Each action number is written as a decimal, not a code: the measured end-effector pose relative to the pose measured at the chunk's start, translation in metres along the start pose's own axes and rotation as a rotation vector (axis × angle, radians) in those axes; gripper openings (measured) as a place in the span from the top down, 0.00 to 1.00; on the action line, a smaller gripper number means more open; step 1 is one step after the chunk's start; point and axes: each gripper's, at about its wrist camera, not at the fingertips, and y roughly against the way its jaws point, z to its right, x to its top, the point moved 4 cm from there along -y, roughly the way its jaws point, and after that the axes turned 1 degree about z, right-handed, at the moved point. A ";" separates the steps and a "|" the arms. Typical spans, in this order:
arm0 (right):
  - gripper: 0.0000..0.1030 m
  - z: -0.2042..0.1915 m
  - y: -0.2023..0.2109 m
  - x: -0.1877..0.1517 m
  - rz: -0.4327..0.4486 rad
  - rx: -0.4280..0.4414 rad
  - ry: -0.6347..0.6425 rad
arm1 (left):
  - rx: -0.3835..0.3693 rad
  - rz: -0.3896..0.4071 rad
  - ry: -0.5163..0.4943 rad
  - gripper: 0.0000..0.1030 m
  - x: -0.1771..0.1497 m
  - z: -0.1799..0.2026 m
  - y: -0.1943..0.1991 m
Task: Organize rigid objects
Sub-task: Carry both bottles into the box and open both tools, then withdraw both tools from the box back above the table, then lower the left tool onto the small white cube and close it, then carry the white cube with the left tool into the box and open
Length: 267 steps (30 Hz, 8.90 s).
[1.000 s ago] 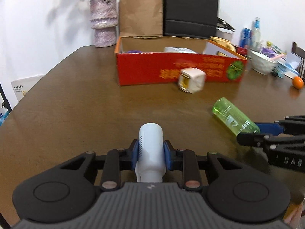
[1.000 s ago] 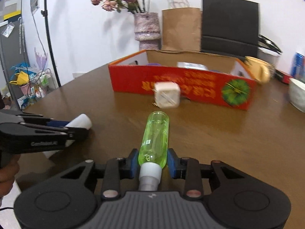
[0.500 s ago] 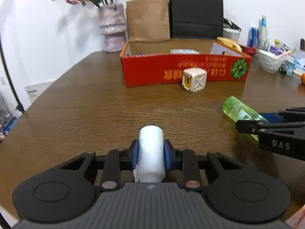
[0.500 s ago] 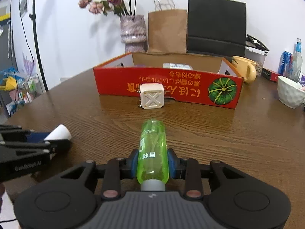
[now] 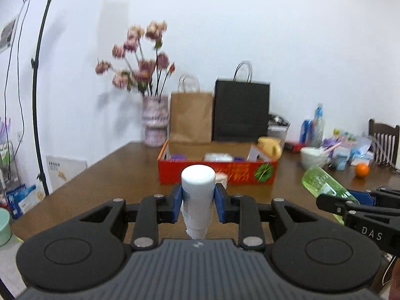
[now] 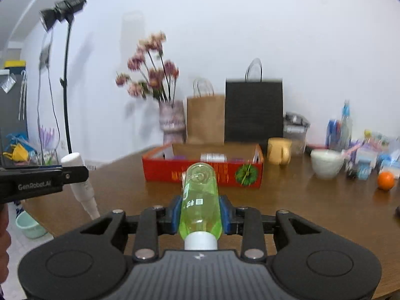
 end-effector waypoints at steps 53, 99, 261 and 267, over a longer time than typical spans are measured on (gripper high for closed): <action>0.70 0.131 -0.502 0.068 -0.617 -0.189 0.109 | -0.042 -0.829 0.084 0.73 0.063 -0.039 -0.550; 0.15 0.027 -0.124 0.091 -0.088 0.075 0.080 | -0.045 -0.155 -0.091 0.21 0.059 -0.022 -0.108; 0.89 0.126 -0.476 0.096 -0.601 0.024 -0.026 | -0.048 -0.713 0.047 0.54 0.093 -0.017 -0.498; 0.88 0.131 -0.509 0.056 -0.817 0.028 -0.051 | 0.013 -0.861 0.027 0.54 0.063 -0.017 -0.543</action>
